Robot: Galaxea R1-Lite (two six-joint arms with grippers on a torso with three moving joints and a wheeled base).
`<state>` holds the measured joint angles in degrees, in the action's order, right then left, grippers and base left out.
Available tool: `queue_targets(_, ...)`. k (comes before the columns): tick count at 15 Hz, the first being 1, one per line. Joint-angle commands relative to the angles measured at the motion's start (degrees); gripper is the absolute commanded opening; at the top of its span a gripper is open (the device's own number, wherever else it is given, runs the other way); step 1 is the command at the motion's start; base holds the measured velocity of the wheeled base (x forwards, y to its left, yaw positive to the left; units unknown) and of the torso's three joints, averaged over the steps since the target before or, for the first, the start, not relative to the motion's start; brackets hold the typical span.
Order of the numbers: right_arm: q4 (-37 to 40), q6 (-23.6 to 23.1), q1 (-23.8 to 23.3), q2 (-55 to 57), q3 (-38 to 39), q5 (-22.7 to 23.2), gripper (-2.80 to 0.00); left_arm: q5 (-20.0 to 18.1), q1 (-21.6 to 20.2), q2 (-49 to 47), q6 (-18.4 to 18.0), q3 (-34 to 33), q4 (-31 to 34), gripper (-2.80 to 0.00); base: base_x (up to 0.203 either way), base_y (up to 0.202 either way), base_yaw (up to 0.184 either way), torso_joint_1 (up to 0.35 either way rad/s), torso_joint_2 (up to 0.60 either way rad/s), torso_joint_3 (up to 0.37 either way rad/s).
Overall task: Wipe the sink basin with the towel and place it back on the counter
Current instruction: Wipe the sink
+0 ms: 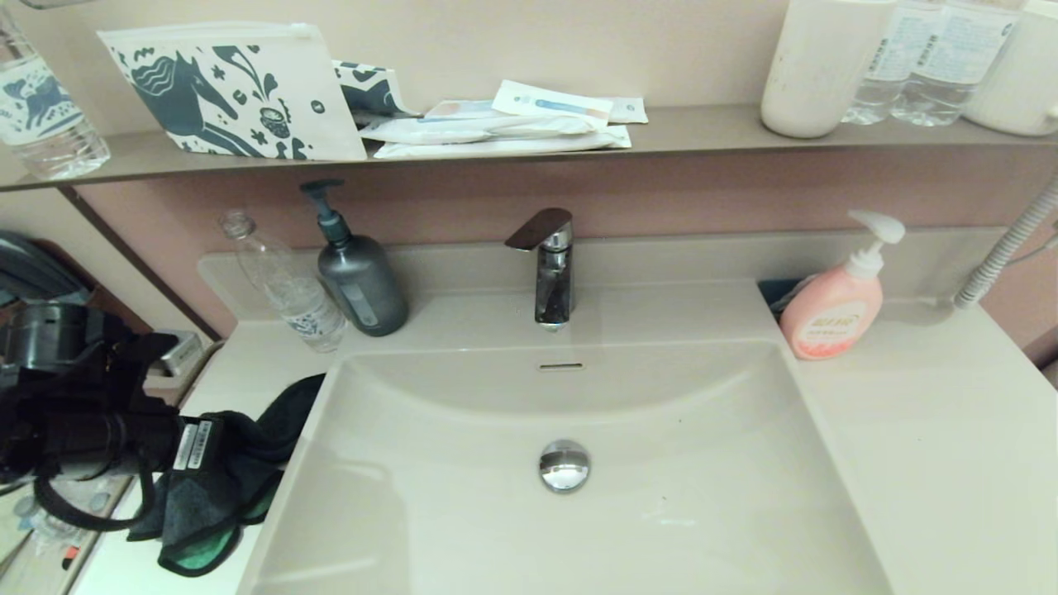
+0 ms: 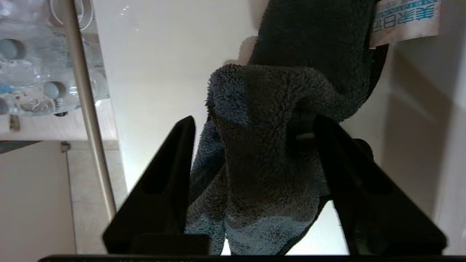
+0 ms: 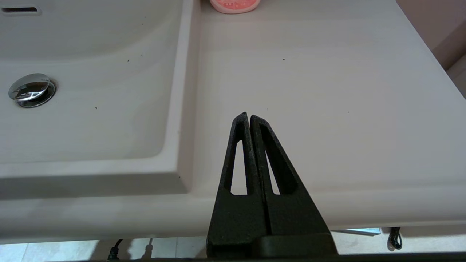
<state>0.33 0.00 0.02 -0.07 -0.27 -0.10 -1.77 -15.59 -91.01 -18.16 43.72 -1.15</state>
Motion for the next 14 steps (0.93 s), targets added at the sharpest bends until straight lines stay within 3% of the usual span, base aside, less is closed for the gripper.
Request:
queue_targets(1, 0.0, 0.0, 0.0, 0.1, 0.0, 0.0, -2.8, 0.4, -0.2, 0.7, -0.1, 0.3, 0.2, 0.0, 0.0, 0.0, 0.0, 0.0, 0.0, 0.0)
queue_targets(4, 0.0, 0.0, 0.0, 0.1, 0.0, 0.0, -2.8, 4.5, -0.4, 3.1, -0.3, 0.4, 0.7, 0.0, 0.0, 0.0, 0.0, 0.0, 0.0, 0.0)
queue_targets(11, 0.0, 0.0, 0.0, 0.1, 0.0, 0.0, -2.8, 4.9, -0.6, 9.3, -0.9, 1.3, 7.3, 0.0, 0.0, 0.0, 0.0, 0.0, 0.0, 0.0)
queue_targets(12, 0.0, 0.0, 0.0, 0.1, 0.0, 0.0, -2.8, 4.9, -0.7, 9.9, -0.9, 1.1, 7.4, -2.69, 0.0, 0.0, 0.0, 0.0, 0.0, 0.0)
queue_targets(14, 0.0, 0.0, 0.0, 0.1, 0.0, 0.0, -2.8, 4.8, -0.6, 10.6, -0.9, 0.5, 7.4, -2.8, 0.0, 0.0, 0.0, 0.0, 0.0, 0.0)
